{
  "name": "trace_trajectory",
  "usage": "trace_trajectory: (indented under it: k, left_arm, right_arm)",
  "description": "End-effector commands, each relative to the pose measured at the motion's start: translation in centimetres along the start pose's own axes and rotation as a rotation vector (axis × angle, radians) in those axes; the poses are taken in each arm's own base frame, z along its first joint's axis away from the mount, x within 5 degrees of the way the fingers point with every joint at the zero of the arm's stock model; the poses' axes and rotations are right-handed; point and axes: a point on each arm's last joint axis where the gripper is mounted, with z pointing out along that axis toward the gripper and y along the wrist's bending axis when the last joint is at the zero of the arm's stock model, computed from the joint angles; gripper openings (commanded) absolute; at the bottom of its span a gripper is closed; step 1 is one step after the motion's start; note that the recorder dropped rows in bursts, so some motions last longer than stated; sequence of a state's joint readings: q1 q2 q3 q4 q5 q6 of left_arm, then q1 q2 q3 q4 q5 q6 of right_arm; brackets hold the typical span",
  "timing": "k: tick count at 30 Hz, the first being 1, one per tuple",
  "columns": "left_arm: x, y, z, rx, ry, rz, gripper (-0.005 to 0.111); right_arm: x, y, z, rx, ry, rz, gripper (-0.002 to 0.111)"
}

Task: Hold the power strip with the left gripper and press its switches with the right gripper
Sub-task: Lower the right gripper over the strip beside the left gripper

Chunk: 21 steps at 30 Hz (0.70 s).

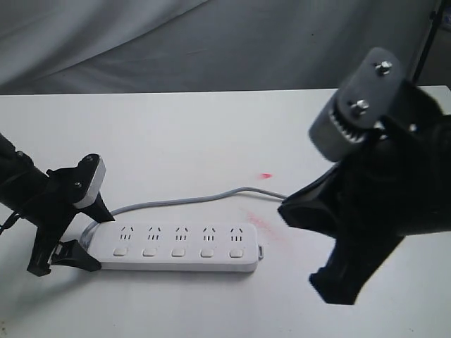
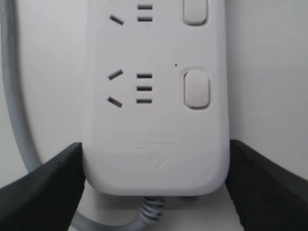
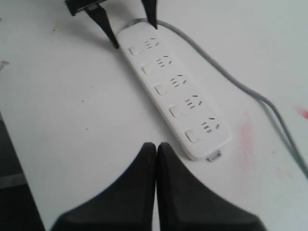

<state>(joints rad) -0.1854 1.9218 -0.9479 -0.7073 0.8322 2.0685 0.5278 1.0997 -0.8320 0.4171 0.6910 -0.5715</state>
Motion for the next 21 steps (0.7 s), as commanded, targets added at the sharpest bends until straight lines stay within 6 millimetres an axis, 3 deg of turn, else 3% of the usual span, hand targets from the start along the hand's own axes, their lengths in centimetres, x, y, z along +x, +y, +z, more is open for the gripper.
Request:
trace_trajectory:
  k: [1, 12, 21]
  left_arm:
    - [-0.1, -0.2, 0.2, 0.011, -0.008, 0.002, 0.067]
    - [-0.1, -0.2, 0.2, 0.011, -0.008, 0.004, 0.067]
    - [-0.1, -0.2, 0.2, 0.011, -0.008, 0.002, 0.067]
  right_arm:
    - [-1.7, -0.1, 2.9, -0.089, -0.031, -0.047, 0.0]
    - [-6.0, -1.5, 10.6, -0.244, -0.094, -0.167, 0.0]
    - [-7.0, -0.4, 18.4, -0.3, -0.075, -0.276, 0.0]
